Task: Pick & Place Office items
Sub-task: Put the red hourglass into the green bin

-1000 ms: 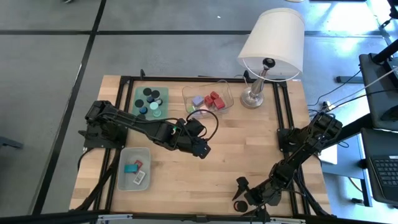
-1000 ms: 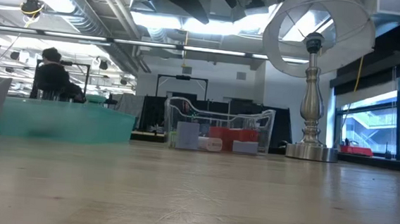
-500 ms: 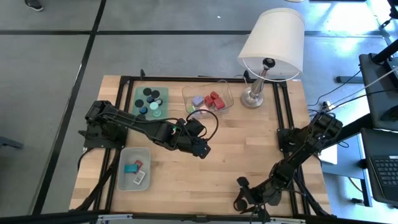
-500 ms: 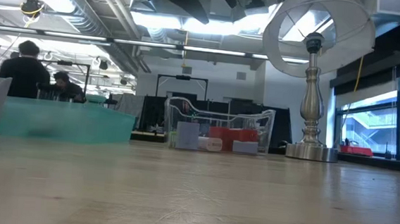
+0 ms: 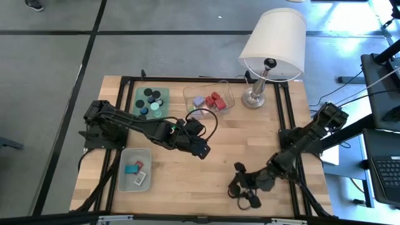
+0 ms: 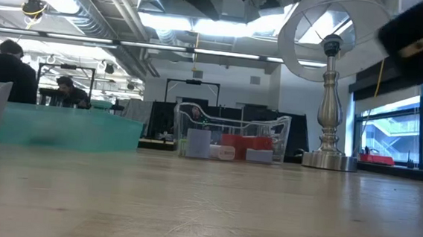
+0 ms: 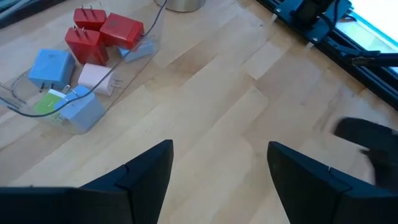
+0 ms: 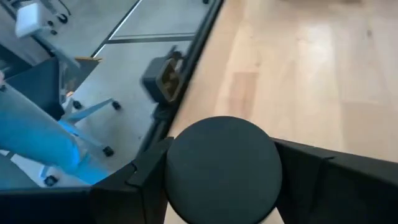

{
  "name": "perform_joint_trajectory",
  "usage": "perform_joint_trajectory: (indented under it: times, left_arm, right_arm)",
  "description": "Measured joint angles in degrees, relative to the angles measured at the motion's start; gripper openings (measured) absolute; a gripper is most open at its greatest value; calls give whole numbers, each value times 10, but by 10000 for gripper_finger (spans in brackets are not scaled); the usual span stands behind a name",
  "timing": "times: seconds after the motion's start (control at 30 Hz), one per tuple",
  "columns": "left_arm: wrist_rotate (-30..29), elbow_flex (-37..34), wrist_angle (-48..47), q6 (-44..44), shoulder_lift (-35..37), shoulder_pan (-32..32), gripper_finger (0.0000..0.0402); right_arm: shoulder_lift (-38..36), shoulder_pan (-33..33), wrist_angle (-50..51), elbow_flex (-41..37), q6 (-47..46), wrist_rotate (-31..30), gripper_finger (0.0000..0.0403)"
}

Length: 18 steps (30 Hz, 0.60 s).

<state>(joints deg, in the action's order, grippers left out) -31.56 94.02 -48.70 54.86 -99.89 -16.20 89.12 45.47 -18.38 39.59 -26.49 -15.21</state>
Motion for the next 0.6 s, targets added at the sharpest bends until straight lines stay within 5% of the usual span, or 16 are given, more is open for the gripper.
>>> perform_joint_trajectory:
  times: [0.27,0.6]
  left_arm:
    - [5,0,-85,-30,60,-3,257]
    - [-15,0,-143,-159,107,-2,257]
  right_arm:
    - [0,-116,-4,0,17,26,210]
    - [0,-284,-18,0,-79,-20,210]
